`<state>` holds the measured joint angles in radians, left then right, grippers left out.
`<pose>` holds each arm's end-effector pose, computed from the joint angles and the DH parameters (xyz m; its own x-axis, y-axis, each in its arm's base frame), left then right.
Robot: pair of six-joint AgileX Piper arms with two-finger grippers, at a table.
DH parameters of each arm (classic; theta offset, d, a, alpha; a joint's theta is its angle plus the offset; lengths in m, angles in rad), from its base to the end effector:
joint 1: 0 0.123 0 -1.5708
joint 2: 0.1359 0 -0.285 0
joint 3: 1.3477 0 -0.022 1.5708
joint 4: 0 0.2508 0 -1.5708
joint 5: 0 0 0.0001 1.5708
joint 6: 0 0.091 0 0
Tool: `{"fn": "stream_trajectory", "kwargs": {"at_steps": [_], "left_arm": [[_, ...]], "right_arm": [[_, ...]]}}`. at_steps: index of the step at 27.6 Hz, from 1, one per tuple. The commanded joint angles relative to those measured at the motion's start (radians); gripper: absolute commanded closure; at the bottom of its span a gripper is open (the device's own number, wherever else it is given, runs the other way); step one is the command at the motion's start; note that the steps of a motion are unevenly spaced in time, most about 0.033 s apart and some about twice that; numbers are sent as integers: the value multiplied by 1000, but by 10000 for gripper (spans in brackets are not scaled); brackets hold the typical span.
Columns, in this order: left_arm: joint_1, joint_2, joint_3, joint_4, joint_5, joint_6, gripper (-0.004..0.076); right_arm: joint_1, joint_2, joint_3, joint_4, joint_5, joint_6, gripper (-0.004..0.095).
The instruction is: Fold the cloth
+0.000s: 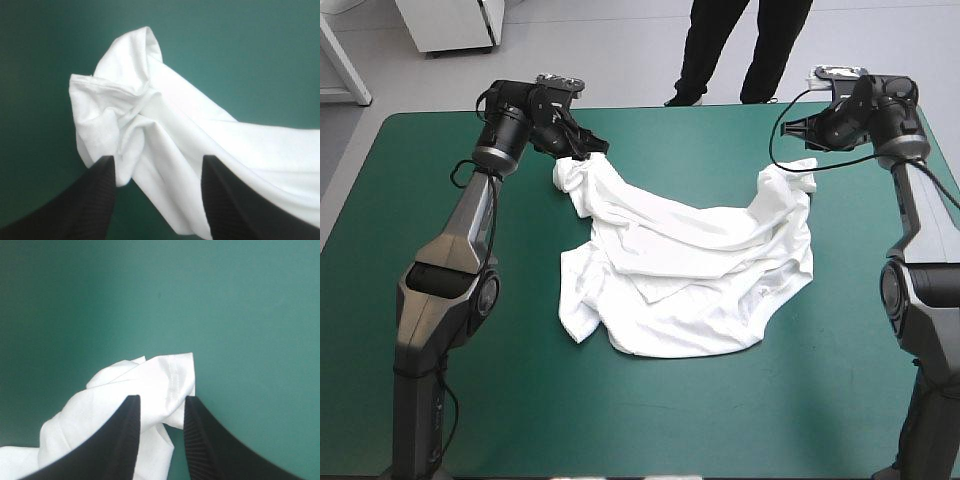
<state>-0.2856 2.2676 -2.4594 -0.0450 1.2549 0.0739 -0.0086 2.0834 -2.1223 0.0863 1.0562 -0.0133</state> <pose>0.4755 -0.1437 0.3296 -0.7748 0.2899 -0.5618 0.3515 0.9362 -0.0018 0.4725 0.0028 0.3308 -0.8014 0.0361 -0.5970 -0.0129 0.9969 0.0776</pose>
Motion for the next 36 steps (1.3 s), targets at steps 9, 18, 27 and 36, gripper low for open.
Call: {"fn": "stream_trajectory", "kwargs": {"at_steps": [9, 18, 27, 36], "left_arm": [[-149, -478, 667, 139, -28, -46, 353], [-263, -684, 1064, 141, -110, -74, 388], [-349, -717, 1199, 79, -107, -83, 388], [-389, -711, 1296, 82, -210, -83, 388]], "right_arm": [[-148, -131, -35, 93, -26, 4, 610], [-152, -131, -35, 104, -18, -7, 610], [-152, -131, -35, 104, 11, -7, 611], [-152, -131, -35, 101, 13, -18, 611]]}}
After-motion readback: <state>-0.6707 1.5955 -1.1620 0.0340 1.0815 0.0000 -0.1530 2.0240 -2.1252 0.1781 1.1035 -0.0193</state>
